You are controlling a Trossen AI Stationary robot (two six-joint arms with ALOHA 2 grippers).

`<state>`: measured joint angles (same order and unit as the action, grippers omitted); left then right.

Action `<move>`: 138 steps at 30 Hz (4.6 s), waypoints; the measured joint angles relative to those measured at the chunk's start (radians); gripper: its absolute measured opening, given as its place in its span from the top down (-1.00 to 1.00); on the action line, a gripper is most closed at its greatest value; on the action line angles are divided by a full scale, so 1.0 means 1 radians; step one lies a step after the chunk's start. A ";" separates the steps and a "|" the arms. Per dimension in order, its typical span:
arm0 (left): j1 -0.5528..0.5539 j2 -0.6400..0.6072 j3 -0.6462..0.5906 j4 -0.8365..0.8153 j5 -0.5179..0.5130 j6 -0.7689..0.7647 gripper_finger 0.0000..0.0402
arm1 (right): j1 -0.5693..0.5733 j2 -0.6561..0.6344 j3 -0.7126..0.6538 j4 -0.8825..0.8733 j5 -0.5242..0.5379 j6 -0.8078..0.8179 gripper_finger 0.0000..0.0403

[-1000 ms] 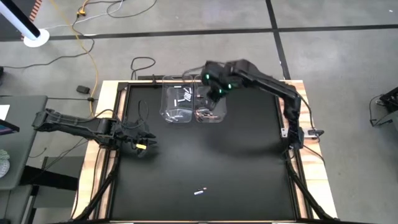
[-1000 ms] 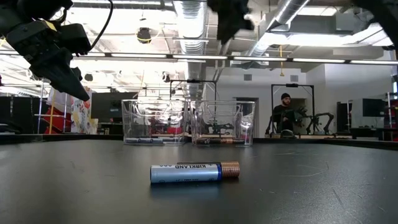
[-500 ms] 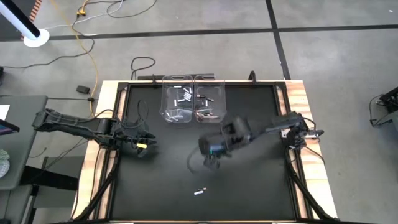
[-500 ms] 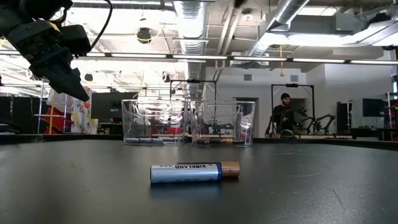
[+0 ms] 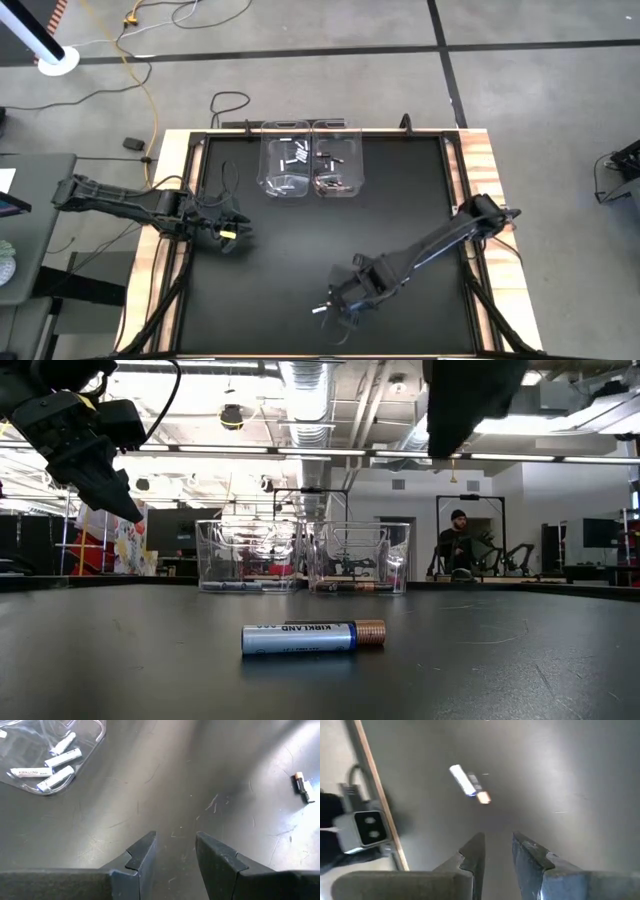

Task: Sort batteries
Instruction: Put the black battery into the right transparent bin

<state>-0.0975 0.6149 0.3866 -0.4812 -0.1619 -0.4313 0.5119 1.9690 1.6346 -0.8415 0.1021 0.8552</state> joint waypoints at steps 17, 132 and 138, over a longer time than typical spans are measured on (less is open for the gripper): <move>0.000 0.000 0.000 0.000 -0.001 -0.001 0.34 | 0.045 -0.153 -0.382 0.286 -0.055 -0.168 0.44; 0.000 0.046 0.000 -0.077 -0.003 0.051 0.34 | -0.738 -0.296 -0.284 0.506 0.003 -0.514 0.80; 0.000 0.046 0.000 -0.072 -0.017 0.051 0.34 | -0.880 -0.231 -0.254 0.441 -0.140 -0.568 0.83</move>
<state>-0.0978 0.6605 0.3862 -0.5533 -0.1787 -0.3805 -0.3684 1.7378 1.3804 -0.4009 -0.0381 0.2873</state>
